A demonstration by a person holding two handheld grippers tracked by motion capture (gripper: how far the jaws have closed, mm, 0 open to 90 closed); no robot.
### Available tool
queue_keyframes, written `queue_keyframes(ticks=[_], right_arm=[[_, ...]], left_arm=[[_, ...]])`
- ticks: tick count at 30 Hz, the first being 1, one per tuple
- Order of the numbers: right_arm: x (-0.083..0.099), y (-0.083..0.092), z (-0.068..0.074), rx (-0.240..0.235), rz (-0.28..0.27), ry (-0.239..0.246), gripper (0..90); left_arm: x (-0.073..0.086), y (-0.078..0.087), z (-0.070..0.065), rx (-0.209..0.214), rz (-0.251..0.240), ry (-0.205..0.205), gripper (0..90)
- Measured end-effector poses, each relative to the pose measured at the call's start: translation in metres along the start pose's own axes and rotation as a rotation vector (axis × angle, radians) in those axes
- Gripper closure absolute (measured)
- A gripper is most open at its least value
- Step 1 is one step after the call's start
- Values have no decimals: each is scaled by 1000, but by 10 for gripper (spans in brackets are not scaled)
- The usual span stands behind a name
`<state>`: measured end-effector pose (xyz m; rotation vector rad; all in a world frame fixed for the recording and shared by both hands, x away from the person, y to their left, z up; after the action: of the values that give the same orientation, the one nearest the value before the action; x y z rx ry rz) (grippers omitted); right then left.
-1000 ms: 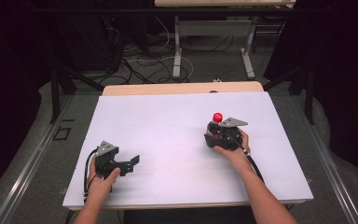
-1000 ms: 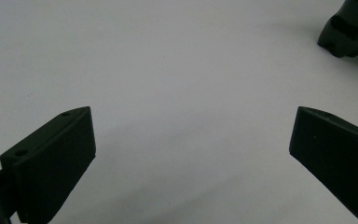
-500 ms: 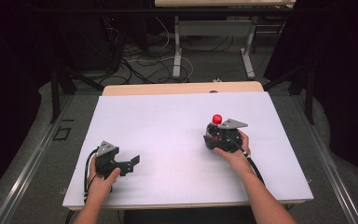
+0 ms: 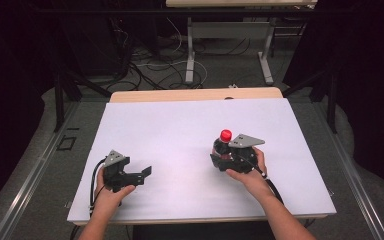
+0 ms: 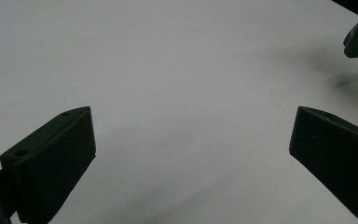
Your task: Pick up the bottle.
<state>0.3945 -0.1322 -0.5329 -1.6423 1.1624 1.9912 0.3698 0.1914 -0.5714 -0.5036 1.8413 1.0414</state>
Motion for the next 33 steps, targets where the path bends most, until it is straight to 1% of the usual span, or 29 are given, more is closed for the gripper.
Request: queue_keyframes(ticks=[1, 2, 3, 5, 6, 8, 9, 10, 11, 12, 13, 14, 15, 17, 18, 19, 20, 21, 22, 23, 24, 25, 26, 27, 28, 29, 31, 32, 33], right_arm=[[-1, 2, 4, -11, -5, 5, 283], [-1, 4, 8, -26, -8, 9, 283], [-1, 6, 11, -33, -4, 13, 283], [-2, 10, 18, -51, -7, 20, 283], [-2, 12, 21, -62, -10, 26, 283], [-3, 15, 27, -79, -19, 38, 283], [-3, 17, 30, -91, -17, 32, 283], [-4, 19, 33, -97, -23, 37, 283], [-4, 21, 36, -103, -22, 39, 283], [-4, 22, 38, -107, -23, 43, 283], [-4, 22, 38, -107, -23, 43, 283], [-4, 24, 40, -122, -17, 56, 283], [-3, 28, 46, -133, -12, 53, 283], [-3, 29, 48, -139, -19, 56, 283], [-1, 31, 53, -148, -15, 68, 283], [-1, 32, 55, -155, -19, 69, 283], [-1, 32, 55, -155, -19, 69, 283], [1, 34, 60, -171, -12, 75, 283], [1, 35, 61, -174, -12, 78, 283], [2, 35, 63, -178, -8, 78, 283], [3, 36, 64, -186, 0, 82, 283], [4, 36, 66, -188, -10, 80, 283], [5, 36, 68, -187, -2, 77, 283], [5, 36, 69, -183, -3, 79, 283], [5, 36, 69, -183, -3, 79, 283], [7, 35, 72, -193, 1, 80, 283], [8, 34, 74, -194, -1, 85, 283], [8, 34, 75, -196, 4, 92, 283], [9, 34, 76, -199, 4, 95, 283]], left_arm=[[-3, 2, -4, 14, -3, -7, 5], [-3, 2, -4, 14, -3, -7, 5], [-6, 3, -10, 38, -9, -12, 5], [-9, 4, -13, 47, -14, -18, 5], [-13, 5, -22, 74, -23, -19, 5], [-19, 7, -30, 99, -31, -56, 6], [-22, 8, -34, 113, -37, -66, 7], [-22, 8, -34, 113, -37, -66, 12], [-27, 10, -44, 147, -44, -74, 14], [-31, 10, -49, 162, -49, -87, 17], [-31, 10, -49, 162, -49, -87, 18], [-34, 11, -55, 177, -52, -97, 18], [-37, 12, -61, 195, -48, -115, 17], [-43, 14, -71, 219, -50, -140, 17], [-49, 15, -83, 253, -53, -149, 17], [-49, 15, -83, 253, -53, -149, 17], [-51, 16, -89, 271, -53, -151, 17], [-54, 17, -95, 294, -56, -151, 17], [-57, 18, -100, 309, -55, -161, 18], [-63, 19, -110, 338, -59, -175, 18], [-63, 19, -110, 338, -59, -175, 21], [-66, 19, -115, 352, -62, -179, 26], [-72, 19, -124, 377, -69, -186, 33], [-72, 19, -124, 377, -69, -186, 46], [-75, 19, -129, 390, -73, -191, 46], [-78, 20, -133, 408, -69, -189, 74], [-83, 20, -142, 440, -60, -189, 87], [-85, 20, -146, 445, -54, -200, 101], [-90, 20, -153, 461, -48, -219, 113]])
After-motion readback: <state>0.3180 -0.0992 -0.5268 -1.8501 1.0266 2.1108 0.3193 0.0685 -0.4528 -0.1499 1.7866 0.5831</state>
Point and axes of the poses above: each handheld gripper's, and its own axes: y roughly backward along the jaws, x roughly out of its underside, z roughly to its left, the point moved 6 cm from there along -y, roughly forward along the jaws, and after that the axes turned 6 degrees about -z, right-handed, at the moved point
